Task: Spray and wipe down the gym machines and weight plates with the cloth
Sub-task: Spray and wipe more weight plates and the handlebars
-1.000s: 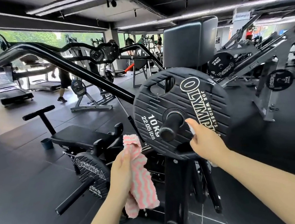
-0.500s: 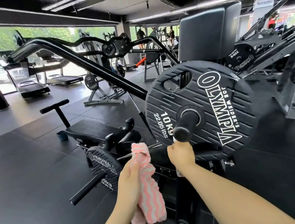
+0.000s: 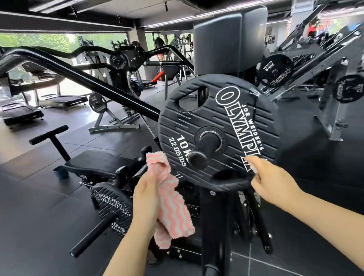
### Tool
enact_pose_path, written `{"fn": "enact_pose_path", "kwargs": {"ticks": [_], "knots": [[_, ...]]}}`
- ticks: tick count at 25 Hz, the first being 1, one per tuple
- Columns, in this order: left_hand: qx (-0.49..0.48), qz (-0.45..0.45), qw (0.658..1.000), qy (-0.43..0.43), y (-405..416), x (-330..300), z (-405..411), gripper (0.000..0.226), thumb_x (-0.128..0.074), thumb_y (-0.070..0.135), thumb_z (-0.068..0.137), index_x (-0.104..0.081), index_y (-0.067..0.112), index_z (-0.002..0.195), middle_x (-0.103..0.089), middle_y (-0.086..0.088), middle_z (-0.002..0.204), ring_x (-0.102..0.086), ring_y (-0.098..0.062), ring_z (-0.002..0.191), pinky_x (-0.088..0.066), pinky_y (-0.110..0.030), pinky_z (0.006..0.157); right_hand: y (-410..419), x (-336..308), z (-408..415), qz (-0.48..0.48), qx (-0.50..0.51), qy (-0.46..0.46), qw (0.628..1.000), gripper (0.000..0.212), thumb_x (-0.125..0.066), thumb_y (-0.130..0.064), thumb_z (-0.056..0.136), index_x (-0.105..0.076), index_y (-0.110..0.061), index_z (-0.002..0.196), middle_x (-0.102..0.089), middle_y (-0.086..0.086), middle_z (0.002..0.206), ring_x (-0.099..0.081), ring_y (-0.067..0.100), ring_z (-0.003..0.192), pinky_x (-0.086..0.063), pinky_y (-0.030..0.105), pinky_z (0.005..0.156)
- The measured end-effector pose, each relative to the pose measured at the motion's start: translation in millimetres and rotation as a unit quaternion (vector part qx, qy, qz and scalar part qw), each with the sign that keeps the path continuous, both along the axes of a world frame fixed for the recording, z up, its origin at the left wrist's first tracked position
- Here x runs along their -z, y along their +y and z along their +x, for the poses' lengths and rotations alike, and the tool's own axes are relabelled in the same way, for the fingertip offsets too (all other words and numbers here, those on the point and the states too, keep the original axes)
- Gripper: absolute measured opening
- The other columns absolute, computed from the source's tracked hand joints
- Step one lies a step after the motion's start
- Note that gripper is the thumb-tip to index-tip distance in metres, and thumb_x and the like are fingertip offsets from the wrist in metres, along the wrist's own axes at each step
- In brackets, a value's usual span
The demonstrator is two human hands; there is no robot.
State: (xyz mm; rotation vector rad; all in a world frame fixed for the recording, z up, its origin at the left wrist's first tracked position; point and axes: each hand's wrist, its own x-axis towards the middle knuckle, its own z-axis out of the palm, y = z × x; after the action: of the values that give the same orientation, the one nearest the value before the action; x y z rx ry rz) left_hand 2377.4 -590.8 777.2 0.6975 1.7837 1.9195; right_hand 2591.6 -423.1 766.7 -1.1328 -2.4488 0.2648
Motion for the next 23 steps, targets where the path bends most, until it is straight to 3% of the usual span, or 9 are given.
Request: {"fn": "enact_pose_path", "kwargs": {"ticks": [4, 10, 14, 17, 20, 23], "knots": [[-0.030, 0.046, 0.998, 0.034, 12, -26, 20, 0.032, -0.045, 0.038, 0.097, -0.067, 0.015, 0.097, -0.070, -0.007, 0.100, -0.065, -0.026, 0.100, -0.049, -0.045, 0.093, 11, -43, 26, 0.045, -0.036, 0.015, 0.998, 0.066, -0.050, -0.010, 0.086, -0.028, -0.031, 0.145, -0.057, 0.003, 0.110, -0.060, 0.028, 0.090, -0.049, 0.037, 0.075], [-0.057, 0.099, 0.992, 0.052, 40, -56, 54, 0.042, -0.043, 0.044, 0.097, -0.062, 0.012, 0.117, -0.066, -0.005, 0.114, -0.061, -0.022, 0.108, -0.045, -0.046, 0.098, 32, -98, 26, 0.093, -0.100, 0.052, 0.989, 0.057, -0.051, -0.008, 0.083, -0.036, -0.028, 0.135, -0.047, -0.005, 0.087, -0.055, 0.024, 0.075, -0.045, 0.036, 0.069], [-0.055, 0.121, 0.988, 0.077, 56, -65, 89, 0.039, -0.039, 0.042, 0.097, -0.060, 0.019, 0.121, -0.063, 0.004, 0.118, -0.056, -0.012, 0.113, -0.042, -0.034, 0.101, 55, -109, 41, 0.058, -0.125, 0.163, 0.977, 0.068, -0.054, -0.006, 0.082, -0.033, -0.037, 0.138, -0.056, -0.006, 0.079, -0.054, 0.011, 0.066, -0.040, 0.031, 0.066], [-0.024, 0.134, 0.985, 0.102, 78, -70, 113, 0.036, -0.036, 0.042, 0.098, -0.056, 0.030, 0.125, -0.059, 0.012, 0.124, -0.052, -0.002, 0.117, -0.038, -0.024, 0.103, 75, -119, 43, 0.029, -0.140, 0.220, 0.965, 0.079, -0.057, -0.006, 0.079, -0.024, -0.045, 0.139, -0.063, -0.004, 0.087, -0.058, 0.015, 0.067, -0.045, 0.031, 0.072], [0.003, 0.138, 0.975, 0.176, 106, -74, 126, 0.040, -0.032, 0.044, 0.099, -0.046, 0.033, 0.134, -0.049, 0.019, 0.134, -0.041, 0.010, 0.124, -0.028, -0.014, 0.105, 90, -121, 34, -0.007, -0.146, 0.217, 0.965, 0.079, -0.059, -0.005, 0.079, -0.023, -0.036, 0.143, -0.062, -0.005, 0.096, -0.057, 0.012, 0.067, -0.039, 0.026, 0.072], [0.004, 0.136, 0.961, 0.241, 150, -85, 135, 0.040, -0.027, 0.040, 0.101, -0.028, 0.038, 0.141, -0.034, 0.029, 0.140, -0.026, 0.022, 0.126, -0.019, -0.007, 0.107, 106, -123, 33, -0.087, -0.146, 0.272, 0.947, 0.063, -0.059, -0.003, 0.079, -0.036, -0.028, 0.132, -0.064, -0.008, 0.096, -0.059, 0.017, 0.075, -0.047, 0.031, 0.075]]}}
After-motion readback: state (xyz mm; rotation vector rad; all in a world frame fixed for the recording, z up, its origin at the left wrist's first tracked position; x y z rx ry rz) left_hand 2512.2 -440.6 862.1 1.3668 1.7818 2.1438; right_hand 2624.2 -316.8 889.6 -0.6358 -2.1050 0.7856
